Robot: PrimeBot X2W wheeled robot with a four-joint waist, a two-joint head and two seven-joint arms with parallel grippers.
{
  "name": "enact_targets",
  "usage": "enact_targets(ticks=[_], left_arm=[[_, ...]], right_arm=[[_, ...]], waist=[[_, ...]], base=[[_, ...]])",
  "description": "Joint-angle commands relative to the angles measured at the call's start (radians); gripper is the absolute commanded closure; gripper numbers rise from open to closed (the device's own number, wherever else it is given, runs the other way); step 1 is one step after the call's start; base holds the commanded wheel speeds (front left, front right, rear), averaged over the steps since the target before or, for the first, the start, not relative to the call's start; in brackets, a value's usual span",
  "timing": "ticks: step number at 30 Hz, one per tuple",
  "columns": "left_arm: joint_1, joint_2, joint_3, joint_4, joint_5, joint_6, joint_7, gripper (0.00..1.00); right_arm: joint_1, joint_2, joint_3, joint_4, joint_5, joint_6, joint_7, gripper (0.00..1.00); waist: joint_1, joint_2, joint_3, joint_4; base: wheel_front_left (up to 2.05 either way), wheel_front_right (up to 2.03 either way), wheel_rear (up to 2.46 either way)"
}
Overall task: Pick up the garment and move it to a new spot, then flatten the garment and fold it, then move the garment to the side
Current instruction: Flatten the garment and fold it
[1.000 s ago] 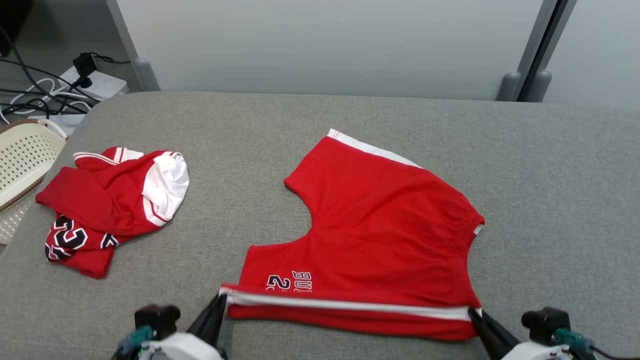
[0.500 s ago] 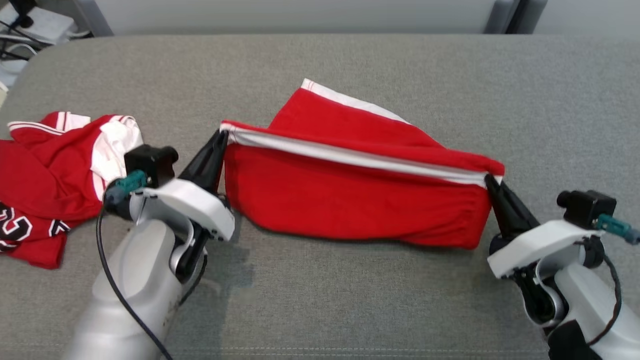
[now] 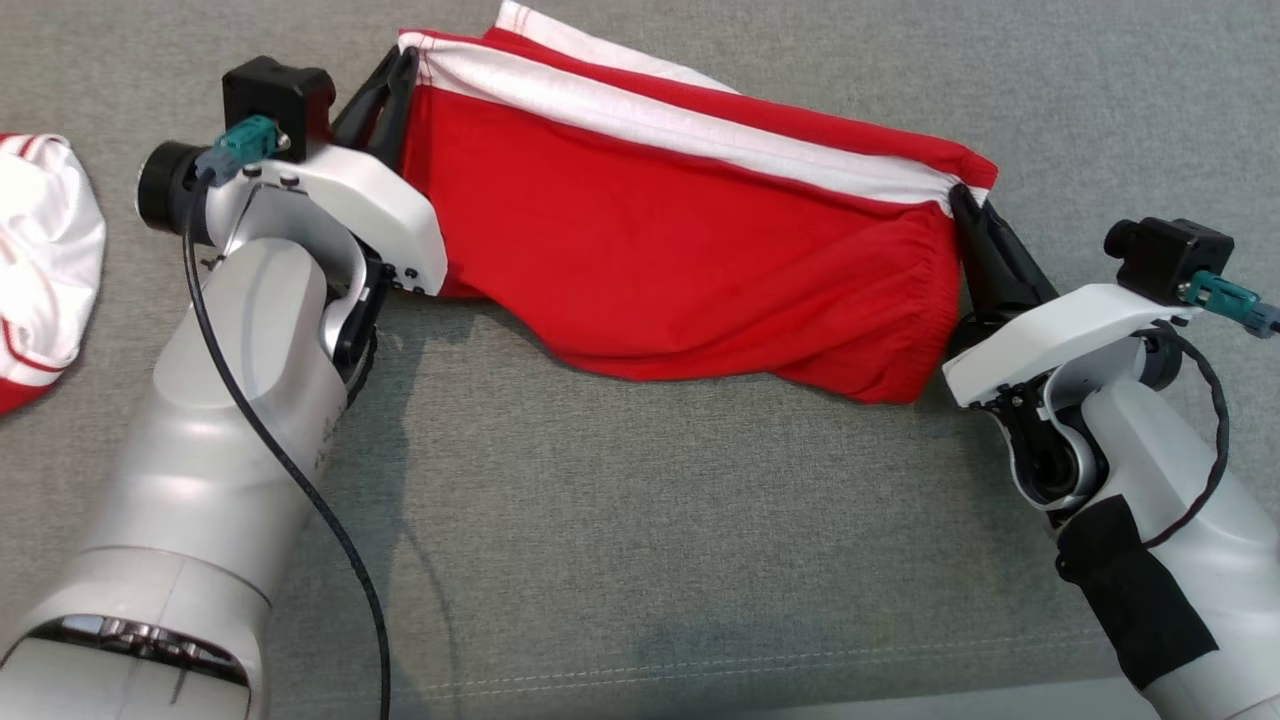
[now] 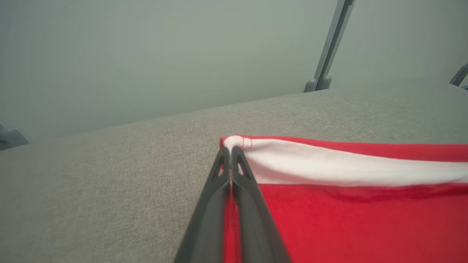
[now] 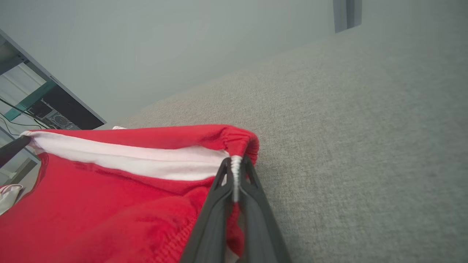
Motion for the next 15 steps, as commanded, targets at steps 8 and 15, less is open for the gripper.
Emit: enact_targets(ticks=[8, 15], left_arm=[[-0.138, 0.053, -0.004, 0.081, 0.065, 0.033, -0.010, 1.00], [-0.180, 0.071, -0.011, 0.109, 0.094, 0.060, -0.010, 1.00]], right_arm=[[-0.003, 0.042, 0.073, -0.039, 0.046, 0.000, -0.013, 1.00], [0.014, 0.058, 0.092, -0.085, 0.060, 0.000, -0.013, 1.00]], waist=[[0.0000, 0.0000, 0.069, -0.086], [0.0000, 0.0000, 0.073, -0.132]], base=[[0.00, 0.00, 0.00], [0.00, 0.00, 0.00]])
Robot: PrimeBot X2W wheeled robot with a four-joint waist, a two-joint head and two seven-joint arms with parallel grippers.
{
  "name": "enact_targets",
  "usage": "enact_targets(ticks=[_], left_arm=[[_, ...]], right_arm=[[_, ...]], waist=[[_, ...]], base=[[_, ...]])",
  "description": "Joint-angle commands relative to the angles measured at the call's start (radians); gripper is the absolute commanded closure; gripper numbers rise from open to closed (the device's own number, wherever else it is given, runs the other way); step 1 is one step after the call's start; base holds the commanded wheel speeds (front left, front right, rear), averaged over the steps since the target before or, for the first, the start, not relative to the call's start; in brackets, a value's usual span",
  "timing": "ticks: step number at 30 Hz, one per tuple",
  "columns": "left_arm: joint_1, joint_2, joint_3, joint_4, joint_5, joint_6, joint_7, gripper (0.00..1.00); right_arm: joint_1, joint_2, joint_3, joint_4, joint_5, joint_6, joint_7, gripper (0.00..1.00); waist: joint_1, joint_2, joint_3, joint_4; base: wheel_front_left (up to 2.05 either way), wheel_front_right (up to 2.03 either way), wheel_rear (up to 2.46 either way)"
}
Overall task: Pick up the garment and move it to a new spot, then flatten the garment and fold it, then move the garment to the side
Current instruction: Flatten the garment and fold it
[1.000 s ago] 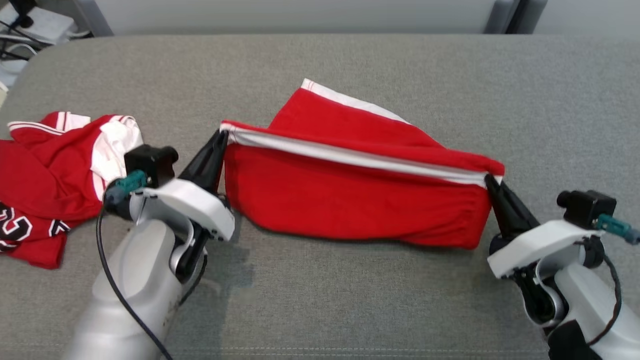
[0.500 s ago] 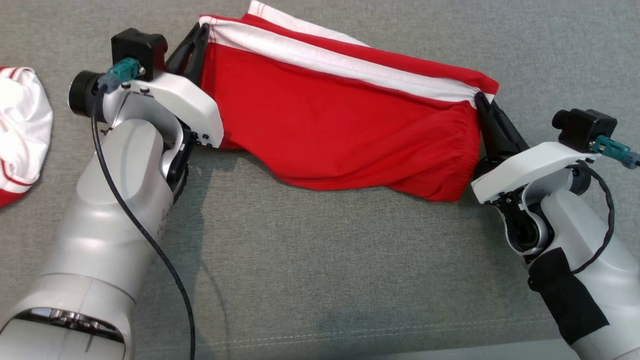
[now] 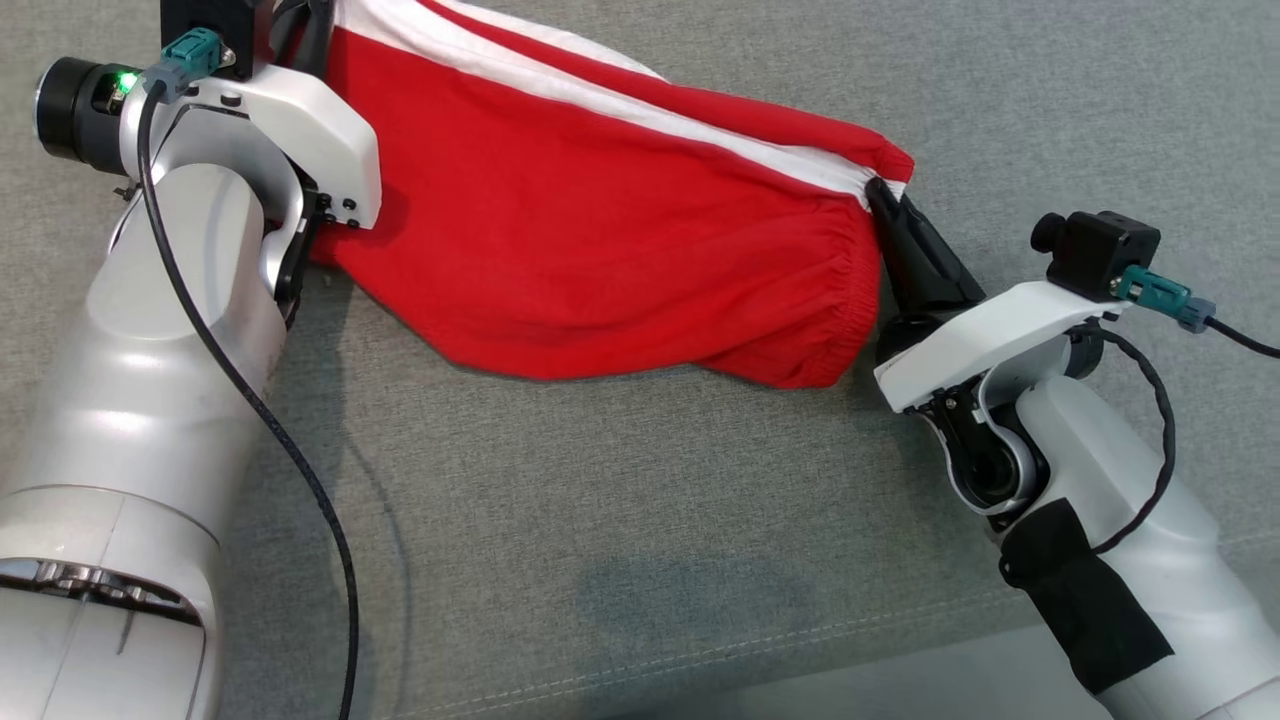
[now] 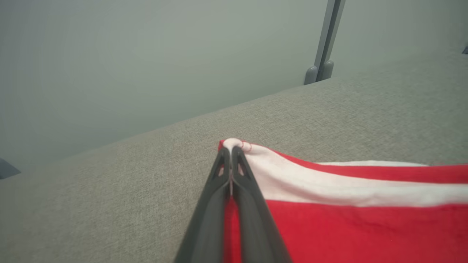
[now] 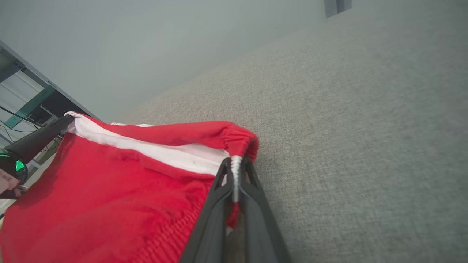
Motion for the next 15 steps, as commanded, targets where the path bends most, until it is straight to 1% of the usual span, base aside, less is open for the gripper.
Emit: enact_targets(ticks=[1, 9, 10, 11, 12, 15], left_arm=[[-0.037, 0.032, 0.013, -0.014, 0.007, 0.015, -0.009, 1.00], [-0.035, 0.035, 0.017, 0.001, 0.014, 0.029, -0.009, 1.00], [-0.033, 0.035, 0.018, 0.006, 0.013, 0.030, -0.009, 0.70], [-0.029, 0.033, 0.019, 0.012, 0.011, 0.025, -0.009, 0.20], [-0.025, 0.031, 0.020, 0.021, 0.007, 0.020, -0.009, 0.00], [-0.016, 0.025, 0.023, 0.034, 0.002, 0.012, -0.009, 0.00]], right_arm=[[0.031, 0.009, 0.012, -0.029, 0.007, 0.000, -0.012, 1.00], [0.039, 0.028, 0.009, -0.044, -0.007, 0.000, -0.012, 1.00], [0.040, 0.031, 0.008, -0.044, -0.008, 0.000, -0.012, 0.77], [0.040, 0.034, 0.006, -0.046, -0.009, 0.000, -0.012, 0.53], [0.041, 0.037, 0.002, -0.049, -0.011, 0.000, -0.012, 0.00], [0.042, 0.042, -0.005, -0.056, -0.022, 0.000, -0.012, 0.00]], waist=[[0.0000, 0.0000, 0.001, -0.012], [0.0000, 0.0000, -0.006, -0.050], [0.0000, 0.0000, -0.006, -0.052], [0.0000, 0.0000, -0.008, -0.055], [0.0000, 0.0000, -0.010, -0.056], [0.0000, 0.0000, -0.015, -0.058]], base=[[0.00, 0.00, 0.00], [0.00, 0.00, 0.00], [0.00, 0.00, 0.00], [0.00, 0.00, 0.00], [0.00, 0.00, 0.00], [0.00, 0.00, 0.00]])
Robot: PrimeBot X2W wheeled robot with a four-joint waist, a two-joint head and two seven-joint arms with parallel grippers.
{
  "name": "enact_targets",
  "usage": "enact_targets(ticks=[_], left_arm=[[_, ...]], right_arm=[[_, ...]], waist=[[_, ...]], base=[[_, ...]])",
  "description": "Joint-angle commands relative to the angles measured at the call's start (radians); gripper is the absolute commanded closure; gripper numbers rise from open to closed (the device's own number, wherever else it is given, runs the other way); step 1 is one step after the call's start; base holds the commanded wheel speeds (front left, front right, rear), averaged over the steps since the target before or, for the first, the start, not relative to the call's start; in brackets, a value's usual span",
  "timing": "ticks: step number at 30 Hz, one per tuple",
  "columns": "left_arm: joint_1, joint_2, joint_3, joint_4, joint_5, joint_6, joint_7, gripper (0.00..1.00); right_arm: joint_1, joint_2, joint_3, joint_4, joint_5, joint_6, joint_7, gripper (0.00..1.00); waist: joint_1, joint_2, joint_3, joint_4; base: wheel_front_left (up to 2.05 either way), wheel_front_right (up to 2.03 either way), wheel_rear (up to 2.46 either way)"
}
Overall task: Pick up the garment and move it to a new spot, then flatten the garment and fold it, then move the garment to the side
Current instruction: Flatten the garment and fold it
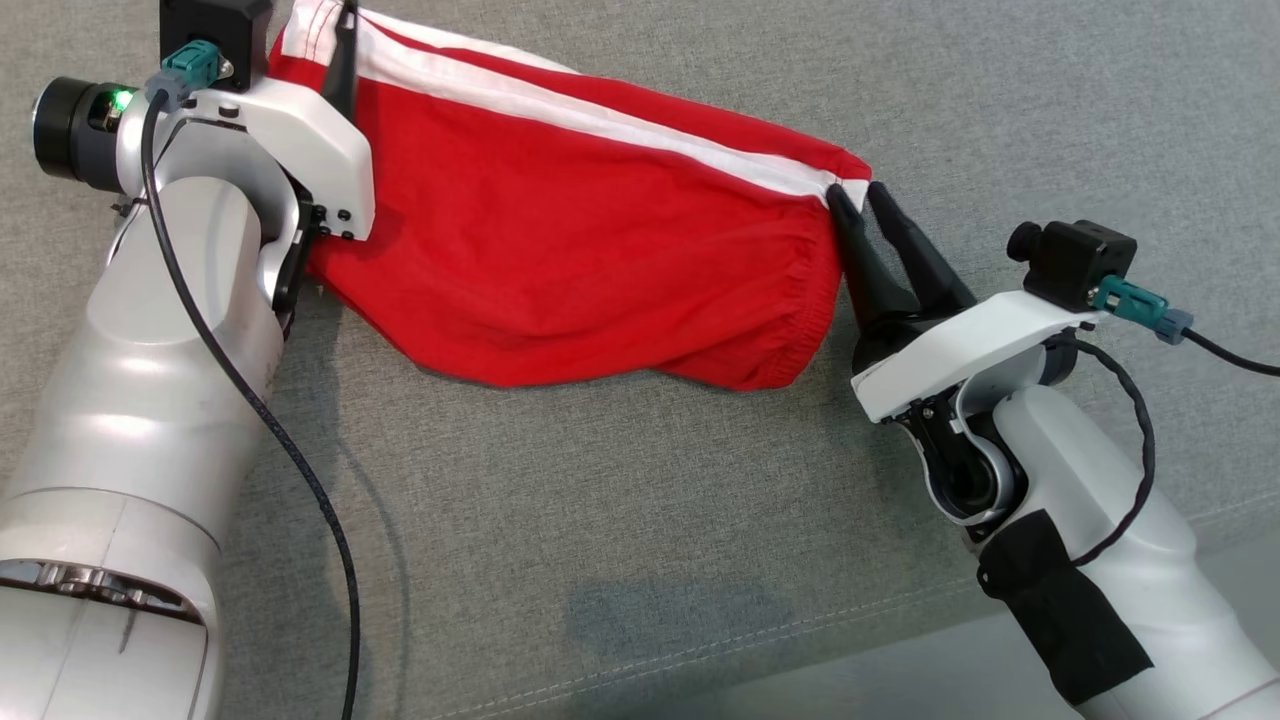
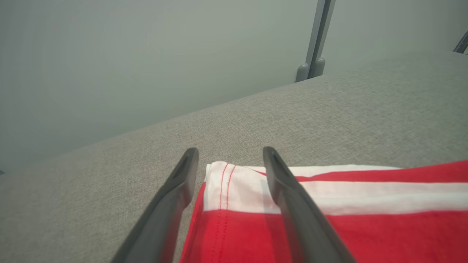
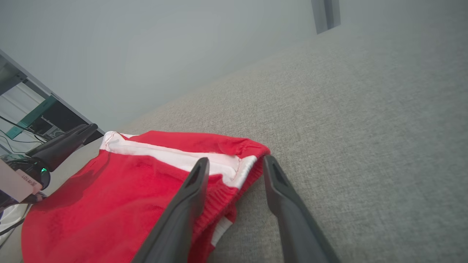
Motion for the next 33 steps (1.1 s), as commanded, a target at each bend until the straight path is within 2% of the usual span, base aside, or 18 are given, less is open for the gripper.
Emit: enact_targets(ticks=[1, 7, 10, 15, 24, 31, 33], left_arm=[[-0.007, 0.028, 0.020, -0.006, -0.007, -0.006, -0.009, 0.00], [0.043, 0.026, 0.045, -0.050, -0.023, -0.007, -0.009, 0.00], [0.094, 0.023, 0.070, -0.086, -0.037, -0.009, -0.009, 0.00], [0.164, 0.013, 0.119, -0.096, -0.073, -0.023, -0.009, 0.00], [0.197, 0.013, 0.152, -0.039, -0.097, -0.044, -0.009, 0.00], [0.178, 0.020, 0.152, 0.049, -0.096, -0.018, -0.008, 0.00], [0.175, 0.014, 0.145, 0.064, -0.095, -0.025, -0.004, 0.00]], right_arm=[[0.023, 0.006, -0.001, -0.031, -0.018, 0.000, -0.012, 0.00], [0.048, -0.008, -0.106, -0.046, -0.102, 0.000, -0.012, 0.00], [0.074, -0.021, -0.189, -0.067, -0.218, 0.000, -0.012, 0.00], [0.141, -0.005, -0.328, -0.124, -0.382, 0.000, -0.012, 0.00], [0.199, 0.032, -0.378, -0.151, -0.451, 0.000, -0.012, 0.00], [0.208, 0.045, -0.382, -0.152, -0.450, 0.000, -0.012, 0.00], [0.210, 0.046, -0.383, -0.149, -0.450, 0.000, -0.012, 0.00]], waist=[[0.0000, 0.0000, -0.005, 0.001], [0.0000, 0.0000, -0.037, 0.020], [0.0000, 0.0000, -0.064, 0.031], [0.0000, 0.0000, -0.089, 0.043], [0.0000, 0.0000, -0.070, 0.035], [0.0000, 0.0000, -0.060, 0.020], [0.0000, 0.0000, -0.063, 0.020]], base=[[0.00, 0.00, 0.00], [0.00, 0.00, 0.00], [0.00, 0.00, 0.00], [0.00, 0.00, 0.00], [0.00, 0.00, 0.00], [0.00, 0.00, 0.00], [0.00, 0.00, 0.00]])
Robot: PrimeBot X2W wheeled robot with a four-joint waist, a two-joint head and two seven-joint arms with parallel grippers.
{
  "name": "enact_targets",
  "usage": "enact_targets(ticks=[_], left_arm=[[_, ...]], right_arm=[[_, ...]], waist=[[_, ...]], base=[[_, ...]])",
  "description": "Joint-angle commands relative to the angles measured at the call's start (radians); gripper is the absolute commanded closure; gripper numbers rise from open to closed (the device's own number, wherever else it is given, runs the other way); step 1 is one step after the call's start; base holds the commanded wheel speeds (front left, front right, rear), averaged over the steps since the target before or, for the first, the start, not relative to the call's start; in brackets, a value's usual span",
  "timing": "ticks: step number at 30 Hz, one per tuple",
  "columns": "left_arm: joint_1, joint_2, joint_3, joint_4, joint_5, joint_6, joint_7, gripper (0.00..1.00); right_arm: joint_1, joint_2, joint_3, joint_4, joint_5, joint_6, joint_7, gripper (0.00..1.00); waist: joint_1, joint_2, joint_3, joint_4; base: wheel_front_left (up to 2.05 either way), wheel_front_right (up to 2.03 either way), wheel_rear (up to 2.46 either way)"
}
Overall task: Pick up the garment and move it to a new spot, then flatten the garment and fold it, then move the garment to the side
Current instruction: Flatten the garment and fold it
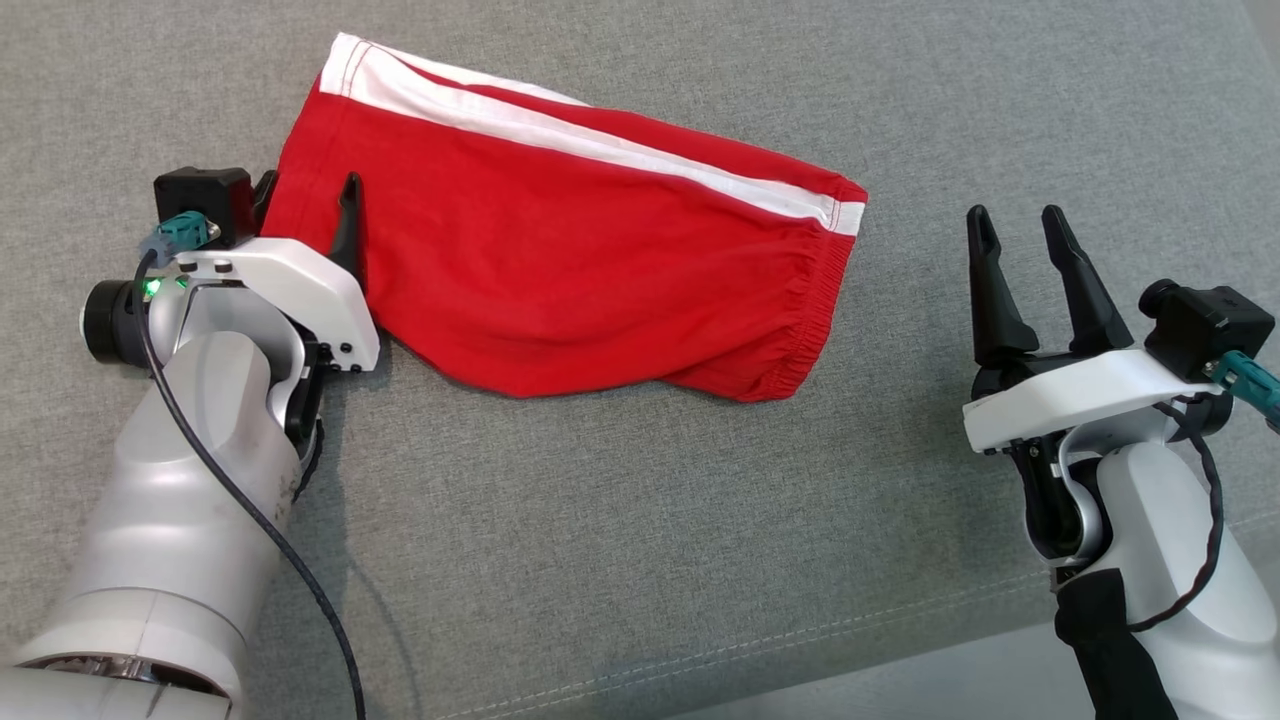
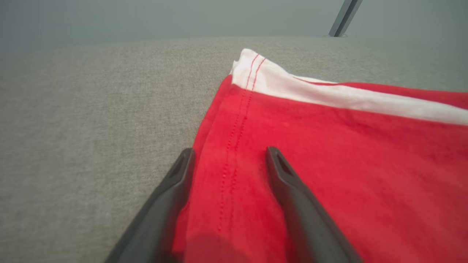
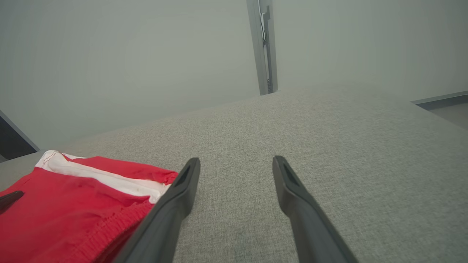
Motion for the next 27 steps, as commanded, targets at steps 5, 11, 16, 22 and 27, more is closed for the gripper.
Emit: enact_targets(ticks=[5, 11, 16, 22, 27], left_arm=[[-0.003, 0.008, -0.006, 0.025, -0.007, -0.019, 0.019, 1.00], [0.017, -0.020, -0.027, 0.037, -0.007, -0.029, 0.019, 1.00], [0.046, -0.030, -0.019, 0.036, -0.024, -0.027, 0.004, 1.00], [0.111, -0.040, 0.001, 0.017, -0.046, -0.014, -0.004, 1.00], [0.190, -0.040, 0.025, -0.041, -0.058, 0.002, -0.004, 1.00]], right_arm=[[0.024, 0.009, 0.010, -0.013, -0.005, 0.000, -0.011, 0.00], [0.023, 0.012, 0.021, -0.004, 0.004, 0.000, -0.011, 0.00], [0.034, 0.013, 0.024, 0.006, 0.011, 0.000, -0.011, 0.00], [0.060, 0.013, 0.037, 0.031, 0.022, 0.000, -0.011, 0.00], [0.084, 0.012, 0.049, 0.054, 0.030, 0.000, -0.011, 0.00]], waist=[[0.0000, 0.0000, -0.012, 0.007], [0.0000, 0.0000, -0.033, 0.021], [0.0000, 0.0000, -0.068, 0.040], [0.0000, 0.0000, -0.131, 0.078], [0.0000, 0.0000, -0.181, 0.115]], base=[[0.00, 0.00, 0.00], [0.00, 0.00, 0.00], [0.00, 0.00, 0.00], [0.00, 0.00, 0.00], [0.00, 0.00, 0.00]])
